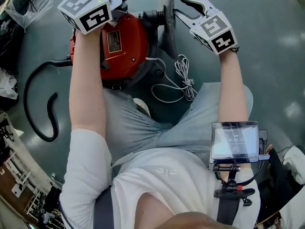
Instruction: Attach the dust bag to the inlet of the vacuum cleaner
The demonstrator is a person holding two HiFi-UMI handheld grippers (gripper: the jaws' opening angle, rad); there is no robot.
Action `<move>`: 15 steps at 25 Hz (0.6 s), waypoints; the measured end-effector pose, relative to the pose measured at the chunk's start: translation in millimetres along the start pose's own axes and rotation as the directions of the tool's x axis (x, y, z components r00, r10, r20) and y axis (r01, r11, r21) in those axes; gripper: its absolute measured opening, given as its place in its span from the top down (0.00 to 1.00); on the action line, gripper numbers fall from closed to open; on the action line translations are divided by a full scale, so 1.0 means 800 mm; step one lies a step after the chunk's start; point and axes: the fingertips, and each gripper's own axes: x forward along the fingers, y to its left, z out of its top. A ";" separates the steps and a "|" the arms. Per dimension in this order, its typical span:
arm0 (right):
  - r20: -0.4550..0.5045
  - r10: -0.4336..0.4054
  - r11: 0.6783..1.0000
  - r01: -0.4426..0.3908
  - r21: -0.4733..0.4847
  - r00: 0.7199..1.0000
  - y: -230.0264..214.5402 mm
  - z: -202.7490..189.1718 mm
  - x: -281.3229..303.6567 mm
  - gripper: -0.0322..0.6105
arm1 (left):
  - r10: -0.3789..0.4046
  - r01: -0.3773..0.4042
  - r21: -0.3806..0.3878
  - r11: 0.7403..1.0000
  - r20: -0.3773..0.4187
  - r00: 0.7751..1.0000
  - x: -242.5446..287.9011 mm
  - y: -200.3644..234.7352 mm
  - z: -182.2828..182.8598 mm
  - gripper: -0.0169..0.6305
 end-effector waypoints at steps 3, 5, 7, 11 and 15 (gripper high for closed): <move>0.087 0.038 0.994 -0.046 0.096 0.996 0.005 0.024 0.015 0.78 | -0.007 0.007 -0.002 1.000 0.002 1.000 0.001 -0.005 0.009 0.91; 0.127 0.047 0.989 -0.064 0.131 0.991 0.015 0.044 0.029 0.94 | -0.011 0.011 0.000 1.000 -0.011 1.000 0.002 -0.008 0.011 0.91; 0.121 0.046 0.990 -0.062 0.129 0.992 0.021 0.054 0.041 0.94 | -0.016 0.016 0.000 1.000 -0.020 1.000 0.003 -0.010 0.013 0.91; 0.102 0.017 0.986 -0.034 0.162 0.995 0.014 0.054 0.043 0.94 | -0.033 0.033 0.012 0.999 -0.029 0.999 0.005 -0.015 0.012 0.91; 0.108 -0.046 0.943 0.008 0.332 0.993 -0.029 0.033 0.012 0.94 | -0.030 0.030 0.005 1.000 -0.019 0.999 0.005 -0.012 0.012 0.91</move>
